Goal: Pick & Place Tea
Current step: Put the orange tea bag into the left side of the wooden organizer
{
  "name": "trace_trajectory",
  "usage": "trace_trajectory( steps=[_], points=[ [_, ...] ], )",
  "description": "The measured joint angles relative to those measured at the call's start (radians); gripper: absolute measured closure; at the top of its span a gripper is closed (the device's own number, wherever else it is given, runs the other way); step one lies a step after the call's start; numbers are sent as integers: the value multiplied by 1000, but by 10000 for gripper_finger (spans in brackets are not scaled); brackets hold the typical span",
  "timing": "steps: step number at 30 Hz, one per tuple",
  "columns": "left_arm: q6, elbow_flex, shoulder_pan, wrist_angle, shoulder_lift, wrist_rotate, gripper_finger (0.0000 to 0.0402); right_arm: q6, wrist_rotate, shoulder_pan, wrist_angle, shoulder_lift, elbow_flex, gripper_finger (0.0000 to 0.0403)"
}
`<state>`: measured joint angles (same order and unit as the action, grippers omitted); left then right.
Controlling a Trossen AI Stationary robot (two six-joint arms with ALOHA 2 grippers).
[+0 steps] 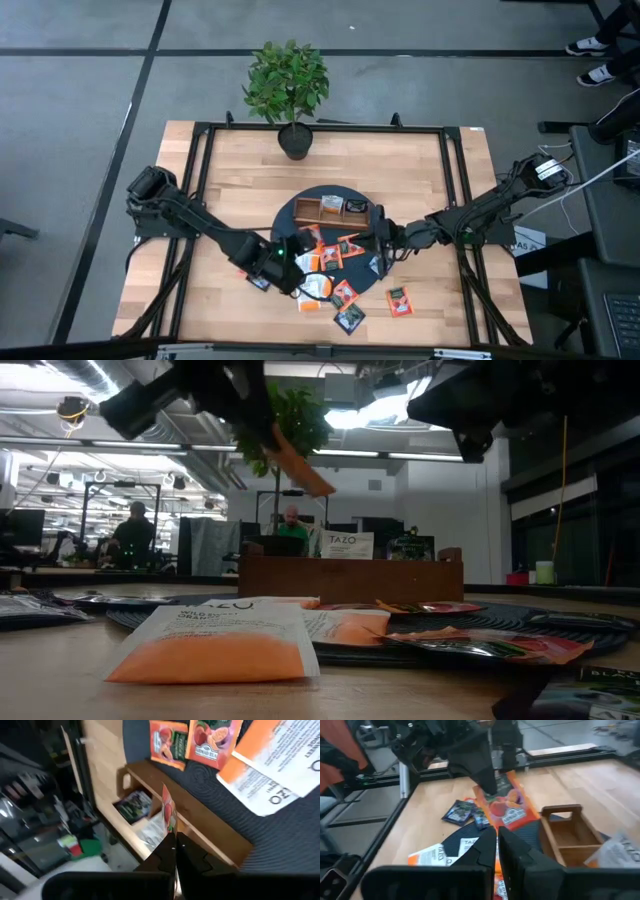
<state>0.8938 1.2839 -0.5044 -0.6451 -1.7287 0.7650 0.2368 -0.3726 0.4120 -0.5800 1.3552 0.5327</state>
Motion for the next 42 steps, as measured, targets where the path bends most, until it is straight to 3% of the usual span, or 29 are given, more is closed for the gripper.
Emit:
trace_trajectory(
  steps=[7, 18, 22, 35, 42],
  points=[
    [162, 0, 1, 64, 0, 8, 400, 16, 192, -81, 70, -52, 32, 380],
    [360, 0, -27, 138, 0, 23, 400, 17, 352, -123, 428, -125, 187, 379],
    [440, 0, -33, 192, 0, -40, 400, 16, 374, -123, 475, -125, 220, 374],
    [655, 0, -29, 310, -7, -68, 400, 14, 375, -123, 496, -125, 237, 228],
    [809, 0, -21, 403, -7, -80, 400, 13, 349, -123, 496, -125, 237, 198]
  ],
)
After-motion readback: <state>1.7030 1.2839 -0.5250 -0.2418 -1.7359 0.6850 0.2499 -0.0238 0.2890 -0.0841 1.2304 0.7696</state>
